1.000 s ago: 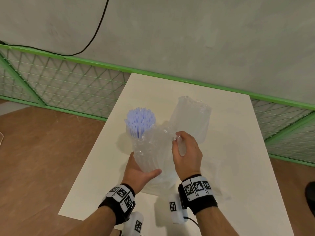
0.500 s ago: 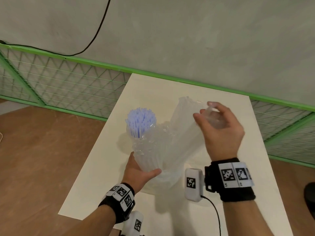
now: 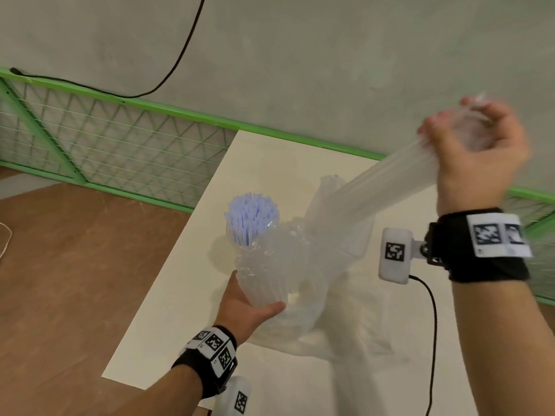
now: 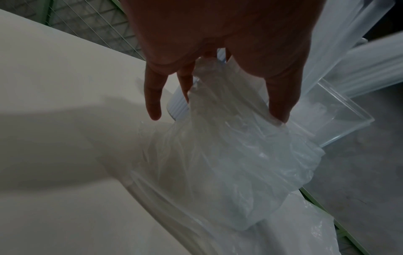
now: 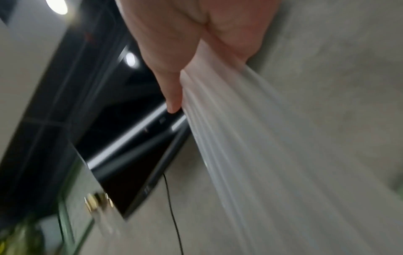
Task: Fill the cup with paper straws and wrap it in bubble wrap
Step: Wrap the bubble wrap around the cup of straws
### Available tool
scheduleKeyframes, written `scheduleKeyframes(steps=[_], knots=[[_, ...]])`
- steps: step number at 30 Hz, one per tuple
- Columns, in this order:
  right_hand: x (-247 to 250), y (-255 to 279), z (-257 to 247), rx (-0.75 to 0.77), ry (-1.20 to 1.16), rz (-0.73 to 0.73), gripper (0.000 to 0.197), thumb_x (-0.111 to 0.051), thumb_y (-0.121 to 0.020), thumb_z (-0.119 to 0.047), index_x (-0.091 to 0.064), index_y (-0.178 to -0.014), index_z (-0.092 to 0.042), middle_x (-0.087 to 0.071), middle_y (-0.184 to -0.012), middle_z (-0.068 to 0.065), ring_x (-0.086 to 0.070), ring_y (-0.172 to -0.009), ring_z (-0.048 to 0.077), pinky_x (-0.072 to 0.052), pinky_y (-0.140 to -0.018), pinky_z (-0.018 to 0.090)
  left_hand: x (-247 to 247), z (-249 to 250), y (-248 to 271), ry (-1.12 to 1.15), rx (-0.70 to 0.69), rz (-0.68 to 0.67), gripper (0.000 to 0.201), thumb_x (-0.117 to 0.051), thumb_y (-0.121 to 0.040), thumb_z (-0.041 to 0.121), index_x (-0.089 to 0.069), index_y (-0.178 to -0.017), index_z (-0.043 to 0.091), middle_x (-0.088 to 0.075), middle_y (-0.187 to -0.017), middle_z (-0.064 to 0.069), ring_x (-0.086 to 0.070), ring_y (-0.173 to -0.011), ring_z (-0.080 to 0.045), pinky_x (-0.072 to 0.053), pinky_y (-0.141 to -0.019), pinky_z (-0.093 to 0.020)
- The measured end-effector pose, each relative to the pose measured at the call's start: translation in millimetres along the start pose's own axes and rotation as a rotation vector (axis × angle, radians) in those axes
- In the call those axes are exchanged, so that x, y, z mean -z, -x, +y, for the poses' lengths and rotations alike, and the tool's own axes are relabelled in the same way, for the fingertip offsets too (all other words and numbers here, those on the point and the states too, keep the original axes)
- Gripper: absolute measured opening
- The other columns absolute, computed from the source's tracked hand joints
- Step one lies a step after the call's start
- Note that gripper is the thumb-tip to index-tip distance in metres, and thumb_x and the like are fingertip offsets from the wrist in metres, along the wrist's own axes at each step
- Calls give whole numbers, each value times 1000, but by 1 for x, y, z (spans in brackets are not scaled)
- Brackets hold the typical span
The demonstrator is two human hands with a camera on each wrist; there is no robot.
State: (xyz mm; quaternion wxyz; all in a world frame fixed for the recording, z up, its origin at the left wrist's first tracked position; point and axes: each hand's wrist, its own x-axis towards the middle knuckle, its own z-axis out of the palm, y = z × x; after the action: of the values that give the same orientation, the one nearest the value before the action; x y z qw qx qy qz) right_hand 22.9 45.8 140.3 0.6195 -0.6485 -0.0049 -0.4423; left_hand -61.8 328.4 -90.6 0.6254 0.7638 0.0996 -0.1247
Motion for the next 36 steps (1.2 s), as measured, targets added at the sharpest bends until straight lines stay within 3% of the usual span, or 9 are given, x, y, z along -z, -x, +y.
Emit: scheduleKeyframes(steps=[5, 9, 13, 15, 18, 21, 28, 32, 36], knots=[[-19, 22, 68, -288, 100, -335, 37, -79, -74, -1, -58, -96, -22, -70, -90, 0, -68, -88, 26, -55, -88, 54, 0, 2, 2, 27, 5, -5, 89, -98, -44, 28, -56, -122, 23, -72, -108, 8, -67, -96, 3, -54, -89, -21], [-22, 29, 99, -357, 230, -535, 28, -76, -83, -17, -54, -94, -28, -72, -104, -4, -67, -100, 13, -51, -96, 45, 0, 2, 3, 31, 17, -1, 87, -98, -48, 21, -55, -124, 21, -72, -108, 10, -67, -95, 5, -53, -89, -18], [-16, 26, 118, -47, 730, -921, 22, -69, -89, -30, -58, -104, -20, -56, -134, -3, -49, -124, 18, -35, -103, 29, 1, 3, 3, 0, 25, 5, 94, -96, -41, 38, -55, -125, 26, -71, -108, 12, -67, -98, 2, -54, -93, -27], [-17, 27, 121, 131, 922, -1031, 34, -64, -90, -40, -58, -118, -21, -42, -149, 0, -33, -138, 26, -28, -111, 41, 1, 3, 4, -3, 29, 6, 95, -96, -41, 39, -55, -125, 27, -71, -108, 13, -67, -98, 3, -53, -94, -28], [-17, 34, 124, 219, 1163, -1198, 61, -44, -96, -54, -28, -149, -30, -12, -162, -11, -8, -150, 21, -18, -114, 50, 1, 5, 3, -6, 31, 10, 92, -97, -43, 35, -55, -125, 27, -71, -107, 14, -66, -96, 5, -53, -94, -28], [-13, 43, 123, 251, 1322, -1341, 75, -31, -95, -62, 2, -155, -31, 6, -163, -15, 4, -151, 21, -14, -117, 52, 1, 5, 3, -28, 37, 0, 93, -97, -43, 38, -54, -125, 29, -71, -107, 15, -66, -97, 6, -53, -96, -29], [-34, 40, 109, 88, 1157, -1187, 72, -44, -83, -77, -17, -144, -52, 1, -162, -16, -11, -148, 28, -21, -109, 61, 0, 6, 2, -71, 31, 16, 97, -96, -42, 43, -52, -128, 32, -69, -110, 18, -64, -100, 6, -51, -98, -29], [-37, 44, 122, 79, 1135, -1108, 33, -39, -96, -58, -49, -126, -47, -39, -150, -18, -38, -138, 18, -32, -99, 51, 0, 8, 3, -61, 20, 17, 94, -97, -46, 36, -51, -127, 30, -68, -108, 20, -62, -96, 13, -50, -96, -25], [-23, 26, 134, 40, 936, -898, 22, -52, -98, -35, -62, -117, -40, -53, -139, -14, -49, -128, 14, -42, -100, 45, 1, 7, 3, -49, 9, 14, 93, -97, -45, 36, -53, -127, 29, -69, -109, 16, -64, -98, 10, -50, -93, -22]])
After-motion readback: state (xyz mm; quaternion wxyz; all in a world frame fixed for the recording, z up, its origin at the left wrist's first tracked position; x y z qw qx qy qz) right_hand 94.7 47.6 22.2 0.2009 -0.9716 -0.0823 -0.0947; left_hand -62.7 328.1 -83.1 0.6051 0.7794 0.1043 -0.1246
